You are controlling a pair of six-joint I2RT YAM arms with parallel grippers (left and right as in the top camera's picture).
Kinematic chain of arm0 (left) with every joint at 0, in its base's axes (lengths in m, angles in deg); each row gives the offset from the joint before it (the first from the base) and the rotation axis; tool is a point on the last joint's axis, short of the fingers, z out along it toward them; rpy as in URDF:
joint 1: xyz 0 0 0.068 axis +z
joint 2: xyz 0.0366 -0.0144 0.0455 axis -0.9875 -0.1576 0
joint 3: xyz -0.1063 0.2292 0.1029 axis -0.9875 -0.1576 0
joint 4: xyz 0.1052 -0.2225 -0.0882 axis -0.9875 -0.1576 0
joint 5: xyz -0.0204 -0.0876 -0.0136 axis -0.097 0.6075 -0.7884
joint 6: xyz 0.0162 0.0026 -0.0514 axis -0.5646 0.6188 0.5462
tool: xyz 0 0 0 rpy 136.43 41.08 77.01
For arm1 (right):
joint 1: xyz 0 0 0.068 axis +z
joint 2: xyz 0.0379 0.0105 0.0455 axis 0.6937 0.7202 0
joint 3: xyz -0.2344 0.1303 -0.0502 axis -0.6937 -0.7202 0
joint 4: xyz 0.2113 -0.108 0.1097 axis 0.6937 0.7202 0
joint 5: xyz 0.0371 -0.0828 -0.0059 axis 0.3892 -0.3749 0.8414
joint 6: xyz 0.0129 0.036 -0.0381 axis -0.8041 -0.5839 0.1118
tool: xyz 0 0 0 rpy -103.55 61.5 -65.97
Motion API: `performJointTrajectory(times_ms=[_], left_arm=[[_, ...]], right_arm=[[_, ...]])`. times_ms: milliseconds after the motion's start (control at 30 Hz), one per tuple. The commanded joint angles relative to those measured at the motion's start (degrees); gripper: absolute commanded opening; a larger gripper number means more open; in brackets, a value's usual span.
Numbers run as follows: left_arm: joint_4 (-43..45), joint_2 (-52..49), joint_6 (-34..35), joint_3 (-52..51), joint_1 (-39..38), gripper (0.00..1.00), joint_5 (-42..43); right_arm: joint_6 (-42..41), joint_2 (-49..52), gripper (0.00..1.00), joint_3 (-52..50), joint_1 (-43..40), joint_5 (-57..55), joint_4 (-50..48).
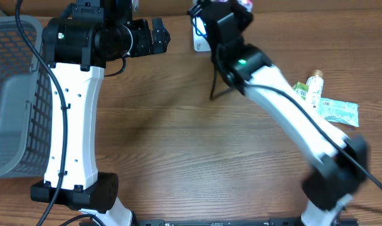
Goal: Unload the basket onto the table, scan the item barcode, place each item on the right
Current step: 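Carry the purple pack right and set it on the scanned items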
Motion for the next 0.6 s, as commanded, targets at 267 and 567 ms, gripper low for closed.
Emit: performJointTrajectory(times_ms=[267,567], left_arm=[[0.2,-0.2,-0.7,-0.1,-0.3,1.00,0.1],[0.2,-0.2,-0.7,-0.1,-0.3,1.00,0.1]], right_arm=[[-52.5,-4.5,0.04,-3.0,-13.9,51.2,35.4],[-53.6,-4.2,0.04,-17.1,-27.2,50.4,36.6]])
